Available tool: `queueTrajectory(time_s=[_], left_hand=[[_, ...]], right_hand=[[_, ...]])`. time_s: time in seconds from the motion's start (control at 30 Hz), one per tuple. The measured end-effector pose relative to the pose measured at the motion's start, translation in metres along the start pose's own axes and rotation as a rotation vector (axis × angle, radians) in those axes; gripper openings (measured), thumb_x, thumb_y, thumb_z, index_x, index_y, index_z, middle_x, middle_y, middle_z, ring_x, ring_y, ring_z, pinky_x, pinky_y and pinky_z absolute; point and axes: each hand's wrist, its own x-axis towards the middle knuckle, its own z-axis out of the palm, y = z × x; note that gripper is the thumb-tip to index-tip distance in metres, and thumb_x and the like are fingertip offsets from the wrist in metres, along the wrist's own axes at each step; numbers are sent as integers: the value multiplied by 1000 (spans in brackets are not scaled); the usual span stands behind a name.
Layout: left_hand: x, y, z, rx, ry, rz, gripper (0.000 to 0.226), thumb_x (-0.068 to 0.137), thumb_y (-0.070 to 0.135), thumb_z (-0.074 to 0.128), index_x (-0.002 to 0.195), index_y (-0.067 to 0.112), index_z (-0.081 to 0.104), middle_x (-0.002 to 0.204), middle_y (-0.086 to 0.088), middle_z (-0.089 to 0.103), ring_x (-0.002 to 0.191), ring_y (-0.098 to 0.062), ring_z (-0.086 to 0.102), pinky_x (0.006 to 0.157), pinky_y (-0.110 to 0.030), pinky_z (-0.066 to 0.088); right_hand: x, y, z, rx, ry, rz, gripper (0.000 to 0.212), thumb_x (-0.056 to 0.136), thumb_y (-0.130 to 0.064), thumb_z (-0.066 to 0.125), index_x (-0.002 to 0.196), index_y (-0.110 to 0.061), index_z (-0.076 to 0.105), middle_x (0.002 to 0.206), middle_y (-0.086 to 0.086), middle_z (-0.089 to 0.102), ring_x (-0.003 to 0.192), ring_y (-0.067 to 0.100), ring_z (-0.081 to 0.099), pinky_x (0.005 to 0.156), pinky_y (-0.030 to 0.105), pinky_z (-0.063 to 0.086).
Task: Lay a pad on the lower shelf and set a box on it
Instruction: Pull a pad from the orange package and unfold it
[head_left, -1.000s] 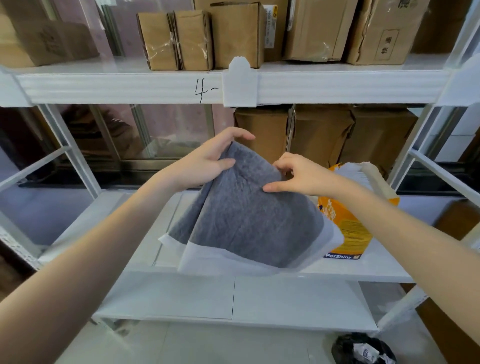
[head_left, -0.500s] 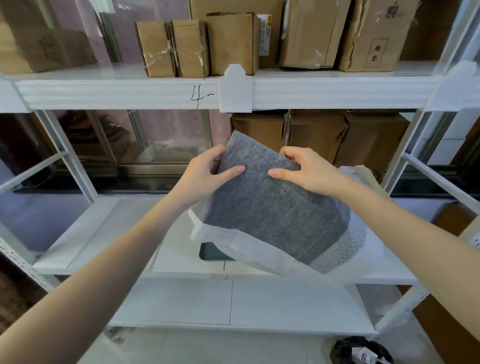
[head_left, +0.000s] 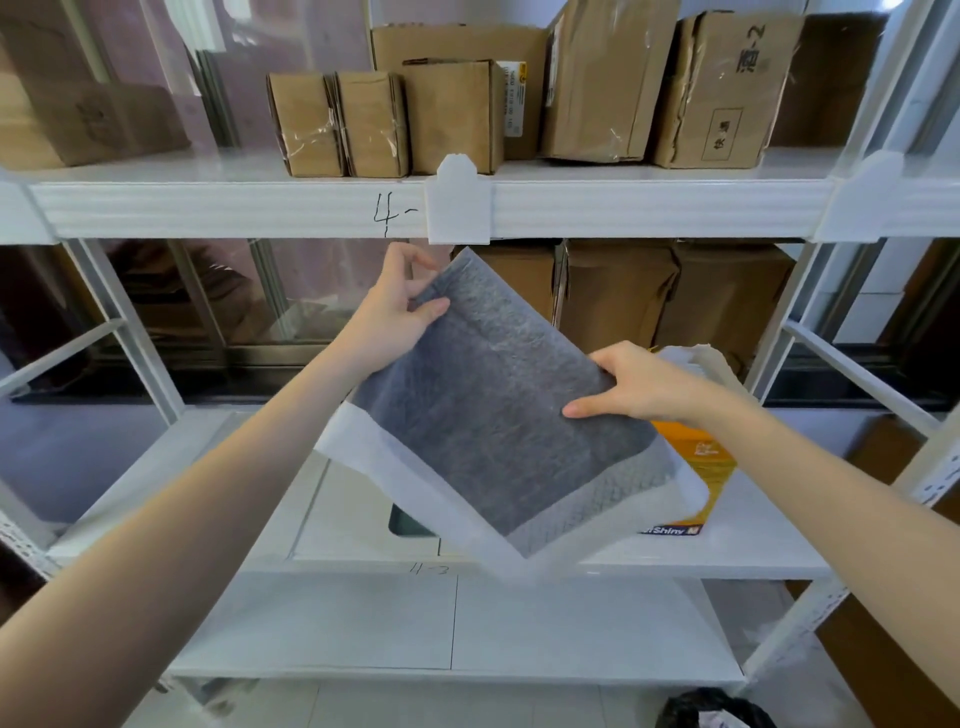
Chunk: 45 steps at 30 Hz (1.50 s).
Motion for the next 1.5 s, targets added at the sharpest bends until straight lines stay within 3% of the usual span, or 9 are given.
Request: queueTrajectory(time_s=[0.17, 0.33, 0.63, 0.8, 0.93, 1.03, 1.17, 1.33, 1.5], left_hand=[[-10, -26, -12, 87, 22, 34, 32, 90, -3, 51, 71, 23, 59, 82, 8, 62, 84, -2, 59, 87, -24, 46], [-27, -42, -11, -109, -229, -182, 23, 90, 15, 60, 107, 27, 70, 113, 14, 65, 99, 3, 62, 84, -14, 49], [-44, -93, -2, -259, 62, -307, 27, 90, 13, 60, 113, 25, 66, 120, -1, 64, 109, -14, 61, 93, -28, 50], [-39, -123, 21, -275, 110, -434, 45, 89, 10, 60, 132, 18, 52, 125, -3, 55, 107, -15, 57, 78, -16, 51], [-32, -156, 37, -207, 96, -543, 59, 85, 8, 64, 137, 24, 42, 137, -4, 43, 120, -21, 47, 97, -33, 43], [-30, -177, 45, -271, 127, -619, 57, 84, 7, 65, 134, 26, 45, 138, -5, 43, 122, -23, 47, 100, -36, 43], [-26, -200, 53, -279, 110, -655, 50, 85, 6, 63, 129, 25, 51, 134, -1, 46, 119, -20, 47, 98, -32, 44], [-18, -229, 65, -229, 73, -708, 20, 87, 12, 63, 103, 22, 68, 123, -8, 59, 113, -25, 57, 94, -38, 51], [-12, -245, 87, -332, 53, -856, 35, 86, 4, 61, 119, 16, 60, 117, -7, 61, 108, -26, 59, 79, -24, 53]], right_hand=[[4, 6, 2, 24, 31, -28, 16, 86, -31, 63, 89, -16, 68, 96, 6, 71, 92, 20, 66, 85, 41, 52], [20, 10, 14, -57, 75, -24, 38, 94, -33, 49, 89, 3, 60, 87, 21, 64, 85, 34, 61, 68, 33, 37], [34, 40, 27, 144, -184, 202, 55, 70, -17, 81, 119, -18, 55, 114, -3, 62, 104, 13, 59, 80, 25, 51], [65, 65, 45, 431, 259, 297, 47, 64, -15, 82, 103, -16, 55, 108, 6, 62, 100, 25, 61, 85, 41, 52], [97, 86, 62, 828, 460, 373, 59, 67, -36, 77, 119, -16, 57, 114, 5, 66, 100, 23, 65, 92, 46, 52], [108, 101, 79, 741, 282, 432, 84, 63, -44, 78, 133, -19, 39, 128, 2, 54, 114, 22, 55, 100, 45, 45], [121, 128, 98, 501, 103, 426, 91, 69, -1, 76, 142, -19, 24, 129, 6, 46, 118, 24, 47, 93, 36, 45], [149, 150, 104, 622, 183, 459, 62, 76, -4, 71, 129, -10, 40, 119, 17, 60, 102, 31, 61, 84, 39, 51], [167, 156, 110, 444, 242, 296, 49, 92, -13, 51, 135, -14, 28, 125, 7, 50, 114, 27, 53, 94, 37, 43]])
